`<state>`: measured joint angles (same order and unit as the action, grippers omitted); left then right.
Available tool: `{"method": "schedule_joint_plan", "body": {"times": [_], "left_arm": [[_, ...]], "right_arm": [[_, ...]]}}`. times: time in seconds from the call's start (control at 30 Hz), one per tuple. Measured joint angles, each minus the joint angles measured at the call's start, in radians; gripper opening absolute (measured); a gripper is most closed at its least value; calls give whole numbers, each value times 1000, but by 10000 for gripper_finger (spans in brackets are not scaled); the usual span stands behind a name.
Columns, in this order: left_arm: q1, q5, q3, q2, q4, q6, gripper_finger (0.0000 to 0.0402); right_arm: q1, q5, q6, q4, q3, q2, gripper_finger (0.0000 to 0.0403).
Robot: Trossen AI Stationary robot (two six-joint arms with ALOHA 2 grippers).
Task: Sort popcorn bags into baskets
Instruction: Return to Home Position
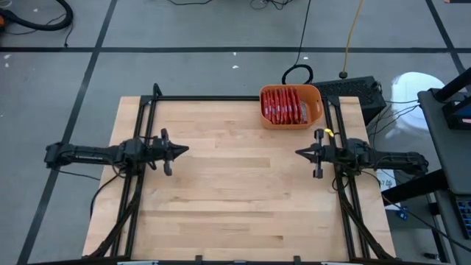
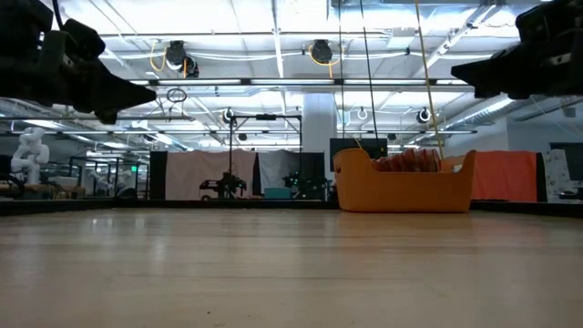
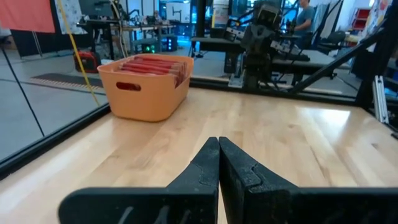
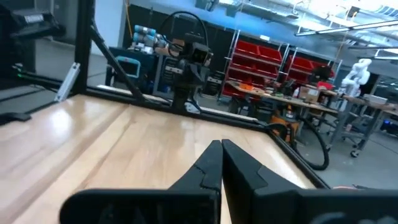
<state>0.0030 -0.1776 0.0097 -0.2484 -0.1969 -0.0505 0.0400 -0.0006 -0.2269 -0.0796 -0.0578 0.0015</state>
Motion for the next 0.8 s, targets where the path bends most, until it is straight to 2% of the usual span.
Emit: {"method": "schedule_joint_plan", "body": {"times": [0.23, 0.47, 0.7, 0.8], "left_arm": [[0, 0, 0, 97, 138, 0, 0], [0, 22, 2, 160, 160, 24, 0], [1, 145, 2, 186, 184, 43, 0], [1, 153, 2, 199, 186, 39, 0]], "right_arm": [[-30, -43, 38, 42, 0, 0, 0], [-29, -44, 109, 56, -1, 7, 0], [-29, -52, 109, 46, -1, 7, 0], [-29, -52, 108, 46, -1, 7, 0]]}}
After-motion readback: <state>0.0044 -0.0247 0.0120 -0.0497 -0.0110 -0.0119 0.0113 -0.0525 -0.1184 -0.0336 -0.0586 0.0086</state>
